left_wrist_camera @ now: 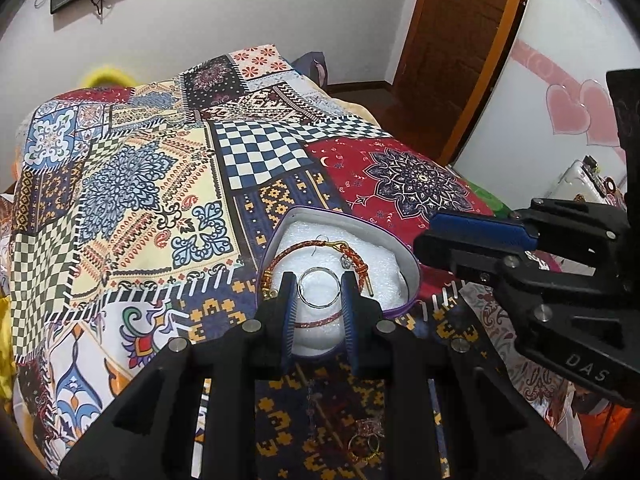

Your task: Organize jewelry

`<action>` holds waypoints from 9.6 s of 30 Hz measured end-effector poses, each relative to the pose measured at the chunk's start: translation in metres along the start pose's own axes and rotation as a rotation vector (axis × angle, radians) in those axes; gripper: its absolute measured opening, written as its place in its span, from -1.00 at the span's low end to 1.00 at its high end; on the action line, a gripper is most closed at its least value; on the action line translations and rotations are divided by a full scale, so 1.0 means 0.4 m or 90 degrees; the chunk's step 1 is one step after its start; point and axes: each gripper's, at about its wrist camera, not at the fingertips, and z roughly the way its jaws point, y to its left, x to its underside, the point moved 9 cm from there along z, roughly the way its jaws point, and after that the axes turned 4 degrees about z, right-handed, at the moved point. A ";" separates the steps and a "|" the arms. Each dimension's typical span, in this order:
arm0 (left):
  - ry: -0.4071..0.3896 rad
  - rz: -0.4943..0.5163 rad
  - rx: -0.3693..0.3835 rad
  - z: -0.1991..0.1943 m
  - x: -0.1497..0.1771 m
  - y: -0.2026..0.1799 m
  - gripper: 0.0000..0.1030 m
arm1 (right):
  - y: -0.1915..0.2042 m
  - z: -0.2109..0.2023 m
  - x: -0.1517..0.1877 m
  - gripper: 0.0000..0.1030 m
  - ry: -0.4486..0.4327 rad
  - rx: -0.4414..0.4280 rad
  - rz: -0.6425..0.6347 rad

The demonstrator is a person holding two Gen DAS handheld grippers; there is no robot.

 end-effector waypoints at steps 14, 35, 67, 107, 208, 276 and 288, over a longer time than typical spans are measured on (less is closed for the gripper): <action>-0.046 -0.013 -0.029 -0.159 0.003 0.008 -0.44 | 0.035 -0.114 -0.010 -0.36 -0.061 0.014 0.005; -0.024 -0.024 -0.045 -0.264 0.154 0.026 -0.44 | 0.116 -0.119 0.100 -0.36 -0.013 0.024 -0.040; 0.059 -0.025 0.042 -0.107 0.291 -0.048 -0.71 | 0.136 0.045 0.189 -0.78 0.074 -0.027 -0.048; -0.057 -0.002 -0.011 -0.233 0.144 -0.055 -0.87 | 0.066 -0.139 0.102 -0.80 -0.043 0.012 -0.004; 0.032 -0.020 -0.017 -0.224 0.275 0.016 -0.43 | 0.153 0.020 0.234 -0.34 0.109 -0.018 -0.017; -0.094 -0.018 -0.032 -0.289 0.079 -0.012 -0.96 | 0.045 -0.135 0.075 -0.65 -0.068 0.016 0.017; -0.123 -0.011 -0.026 -0.278 -0.010 -0.016 -0.96 | 0.034 -0.120 0.022 -0.64 -0.091 0.011 0.026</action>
